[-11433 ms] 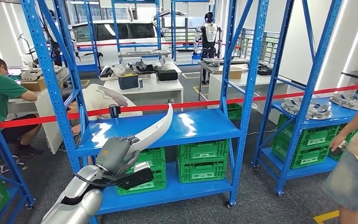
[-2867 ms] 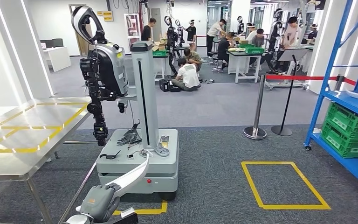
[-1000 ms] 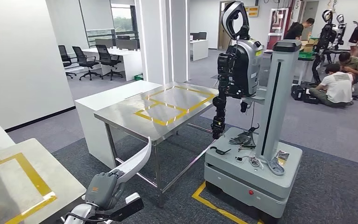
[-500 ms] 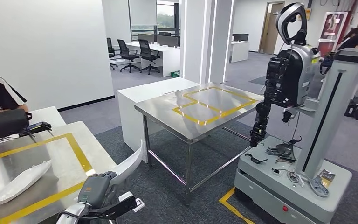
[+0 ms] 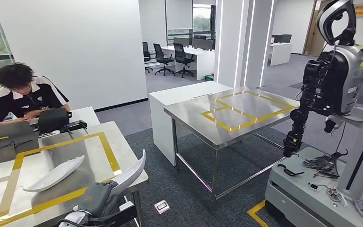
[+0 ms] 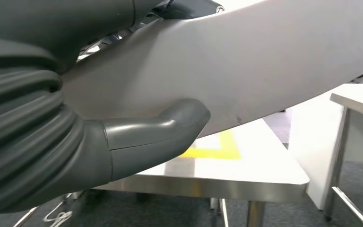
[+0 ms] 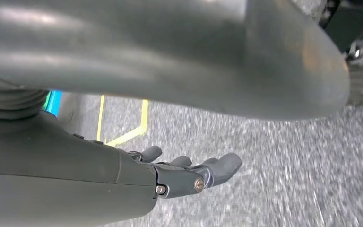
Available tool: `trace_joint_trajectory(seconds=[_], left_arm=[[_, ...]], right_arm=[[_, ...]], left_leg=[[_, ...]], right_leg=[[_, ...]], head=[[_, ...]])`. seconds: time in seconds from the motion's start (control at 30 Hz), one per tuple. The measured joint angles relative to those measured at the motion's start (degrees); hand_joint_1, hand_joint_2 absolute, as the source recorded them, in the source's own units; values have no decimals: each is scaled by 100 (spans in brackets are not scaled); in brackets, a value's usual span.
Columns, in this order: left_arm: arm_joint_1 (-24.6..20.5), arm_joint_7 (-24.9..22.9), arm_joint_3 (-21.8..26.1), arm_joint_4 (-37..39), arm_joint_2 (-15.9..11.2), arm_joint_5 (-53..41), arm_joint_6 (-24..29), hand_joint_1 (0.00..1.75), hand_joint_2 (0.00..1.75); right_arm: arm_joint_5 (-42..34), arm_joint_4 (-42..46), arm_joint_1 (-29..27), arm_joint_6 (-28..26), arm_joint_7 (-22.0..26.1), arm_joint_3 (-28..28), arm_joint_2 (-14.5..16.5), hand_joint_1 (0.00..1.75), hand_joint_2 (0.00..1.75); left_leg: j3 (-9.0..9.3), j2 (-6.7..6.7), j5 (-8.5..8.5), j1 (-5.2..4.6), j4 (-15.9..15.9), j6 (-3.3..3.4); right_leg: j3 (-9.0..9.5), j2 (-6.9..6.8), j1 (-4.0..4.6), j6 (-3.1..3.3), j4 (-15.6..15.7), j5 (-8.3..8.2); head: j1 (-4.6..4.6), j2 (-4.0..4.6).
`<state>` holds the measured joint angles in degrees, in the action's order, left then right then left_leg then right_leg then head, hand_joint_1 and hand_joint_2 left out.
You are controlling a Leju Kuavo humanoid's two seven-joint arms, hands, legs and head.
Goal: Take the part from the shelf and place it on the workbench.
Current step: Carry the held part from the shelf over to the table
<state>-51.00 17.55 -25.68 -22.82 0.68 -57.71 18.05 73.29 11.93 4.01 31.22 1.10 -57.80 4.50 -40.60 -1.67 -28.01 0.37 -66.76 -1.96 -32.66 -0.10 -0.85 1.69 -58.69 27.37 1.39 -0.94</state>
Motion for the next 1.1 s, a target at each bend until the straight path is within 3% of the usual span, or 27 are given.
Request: trace_joint_trajectory(seconds=[0.07, 0.1, 0.13, 0.2, 0.27, 0.3, 0.37, 0.43, 0.5, 0.57, 0.6, 0.63, 0.67, 0.73, 0.77, 0.83, 0.93, 1.1], left_arm=[[23, -10, 0, 16, 5, -17, -5, 175, 175], [37, -16, 0, 26, 7, -27, -11, 175, 175], [44, -19, 0, 32, 7, -37, -17, 175, 175], [37, -26, 0, 36, 8, -50, -23, 175, 175], [13, -36, 0, 34, 29, -52, -34, 175, 175], [6, -45, 0, 36, 39, -49, -49, 175, 175], [4, -63, 2, 48, 44, -40, -102, 175, 175], [-6, -80, 9, 57, 45, -30, -153, 175, 175], [-18, -96, 15, 61, 69, -32, -193, 175, 175], [-13, -123, 15, 72, 86, -53, -227, 175, 175], [-10, -138, 15, 77, 86, -64, -238, 175, 175], [-12, -149, 16, 79, 82, -68, -243, 175, 175], [-17, -156, 16, 76, 79, -69, -247, 175, 175], [-37, -173, 22, 54, 69, -69, -261, 175, 175], [-50, -184, 27, 42, 61, -69, -277, 175, 175], [-75, -208, 45, 30, 26, -68, -344, 175, 175], [-126, -233, 72, 23, -43, -68, -535, 175, 175], [-306, -155, 132, 21, -108, 22, -839, 175, 175]], right_arm=[[-9, 0, -8, -3, 21, -1, -4, 0, 0], [-12, 0, -6, -5, 26, -1, -5, 0, 0], [-14, 0, -4, -6, 30, -1, -5, 0, 0], [-23, 0, -1, -8, 30, -1, -4, 0, 0], [-31, 0, 4, -8, 25, -1, -4, 0, 0], [-32, 0, 8, -9, 19, -1, -4, 0, 0], [-29, 0, 16, -10, 1, -1, -4, 0, 0], [-25, -1, 20, -5, -9, -1, -3, 0, 0], [-22, -1, 18, 4, -8, -1, -3, 0, 0], [-13, -1, 10, 4, -3, -1, -4, 0, 0], [-8, 0, 6, 2, 3, -1, -4, 0, 0], [-6, 0, 2, 0, 15, -1, -4, 0, 0], [-7, 0, 1, 0, 34, -1, -4, 0, 0], [-13, 0, 11, 1, 94, -1, -9, 0, 0], [-18, 0, 24, 1, 123, -1, -14, 0, 0], [-24, 0, 50, 1, 172, -1, -21, 0, 0], [-23, 0, 58, 1, 226, -1, -21, 0, 0], [-20, 0, 56, 1, 205, -1, -20, 0, 0]], left_leg=[[-272, 92, -241, 14, -626, -29], [-295, 114, -220, 21, -704, -38], [-216, 142, -106, 26, -572, -41], [148, 316, 202, 15, 112, -22], [411, 487, 331, -26, 626, 58], [444, 511, 321, -48, 706, 101], [437, 383, 345, -52, 727, 182], [443, 262, 373, -28, 761, 251], [443, 140, 392, -8, 780, 301], [435, 7, 395, -12, 777, 321], [434, -63, 397, -15, 773, 322], [434, -128, 399, -18, 768, 320], [435, -181, 400, -18, 762, 317], [427, -270, 407, -26, 748, 294], [416, -304, 414, -30, 744, 269], [395, -346, 423, -38, 746, 229], [406, -325, 426, -26, 767, 237], [427, -305, 467, -13, 829, 173]], right_leg=[[-2, -132, 9, 13, -7, 11], [-3, -200, 10, 15, -14, 19], [-2, -263, 10, 9, -26, 32], [6, -388, 14, -22, -56, 72], [12, -504, 44, -78, -87, 114], [18, -557, 63, -106, -89, 124], [37, -640, 68, -162, -74, 134], [-11, -453, 39, -221, -213, 253], [-271, -147, 12, -258, -772, 550], [-630, -43, 7, -270, -1457, 789], [-727, -28, 8, -269, -1603, 777], [-723, -17, 8, -260, -1537, 659], [-619, -2, 8, -245, -1269, 461], [-296, 63, 14, -197, -512, 108], [-187, 92, 22, -180, -253, 25], [-127, 121, 38, -175, -77, 9], [-128, 125, 49, -180, -59, -15], [-146, 138, 62, -131, -61, -34]], head=[[-1, 0], [-1, 0], [-1, 0], [-1, 0], [-3, 0], [-6, 0], [-11, 0], [-11, 0], [-11, 0], [-13, 0], [-13, 0], [-13, 0], [-13, 0], [-13, 0], [-12, 0], [-12, 0], [-11, 0], [-10, 0]])
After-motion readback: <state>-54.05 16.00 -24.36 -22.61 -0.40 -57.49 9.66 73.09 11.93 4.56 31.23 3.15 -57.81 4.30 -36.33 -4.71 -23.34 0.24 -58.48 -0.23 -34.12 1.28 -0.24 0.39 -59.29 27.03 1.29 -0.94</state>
